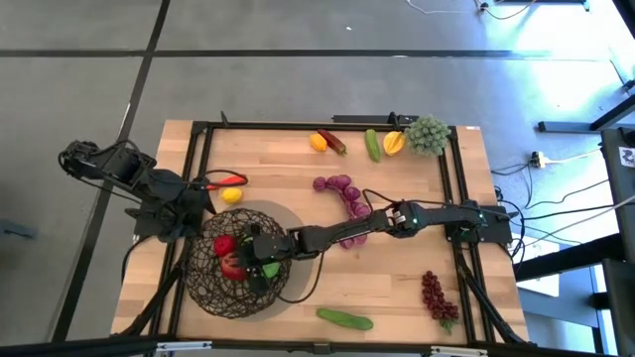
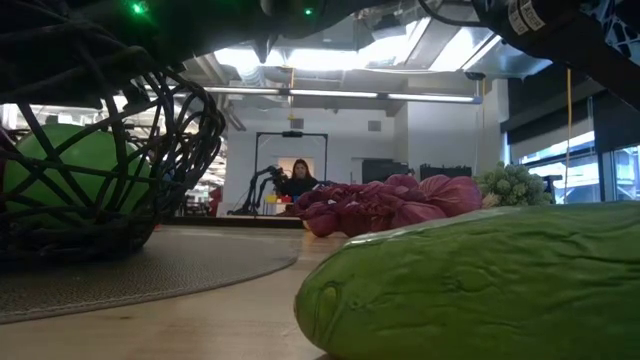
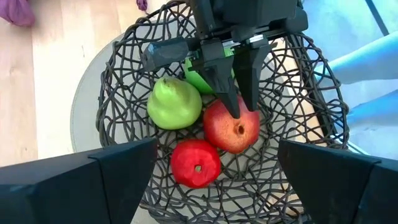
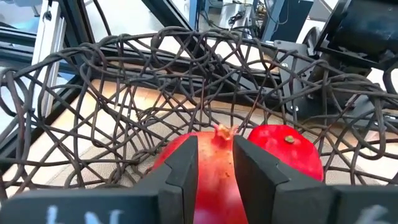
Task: Build produce basket
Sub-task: Put the top yellow lemon into the black wire basket
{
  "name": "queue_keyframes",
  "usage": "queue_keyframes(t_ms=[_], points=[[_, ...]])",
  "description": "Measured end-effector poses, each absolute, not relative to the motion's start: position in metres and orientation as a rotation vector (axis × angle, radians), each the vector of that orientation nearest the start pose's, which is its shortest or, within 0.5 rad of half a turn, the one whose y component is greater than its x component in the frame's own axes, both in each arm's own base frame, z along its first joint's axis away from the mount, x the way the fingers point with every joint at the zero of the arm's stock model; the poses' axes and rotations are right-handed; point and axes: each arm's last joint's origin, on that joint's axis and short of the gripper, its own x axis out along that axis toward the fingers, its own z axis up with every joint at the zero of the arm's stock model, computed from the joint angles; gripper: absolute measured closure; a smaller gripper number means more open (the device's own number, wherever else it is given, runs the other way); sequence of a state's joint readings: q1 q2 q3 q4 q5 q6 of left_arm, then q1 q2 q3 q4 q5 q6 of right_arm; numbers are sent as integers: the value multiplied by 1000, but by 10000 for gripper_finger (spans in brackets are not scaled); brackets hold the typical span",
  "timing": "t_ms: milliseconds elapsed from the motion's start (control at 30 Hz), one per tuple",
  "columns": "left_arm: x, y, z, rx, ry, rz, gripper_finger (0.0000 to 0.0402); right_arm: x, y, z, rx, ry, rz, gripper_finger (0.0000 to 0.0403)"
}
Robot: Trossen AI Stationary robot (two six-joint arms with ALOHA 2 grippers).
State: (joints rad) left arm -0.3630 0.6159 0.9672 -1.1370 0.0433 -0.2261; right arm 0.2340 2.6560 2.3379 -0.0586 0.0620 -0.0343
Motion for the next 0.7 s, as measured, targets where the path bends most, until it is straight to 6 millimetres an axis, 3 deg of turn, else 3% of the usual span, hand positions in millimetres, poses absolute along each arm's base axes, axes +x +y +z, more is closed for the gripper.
queue_keyframes(t_ms=[167,367,533,700], points=[[75,-30,327,-86,835,-290,78,578,136,177,-89,361,177,308],[74,-29,325,-84,860,-285,78,574,133,200,-117,346,121,309],[74,-29,325,-86,855,-252,78,559,126,250,-130,331,10,309],[76,-27,326,-100,830,-180,78,529,118,309,-145,358,-135,309]])
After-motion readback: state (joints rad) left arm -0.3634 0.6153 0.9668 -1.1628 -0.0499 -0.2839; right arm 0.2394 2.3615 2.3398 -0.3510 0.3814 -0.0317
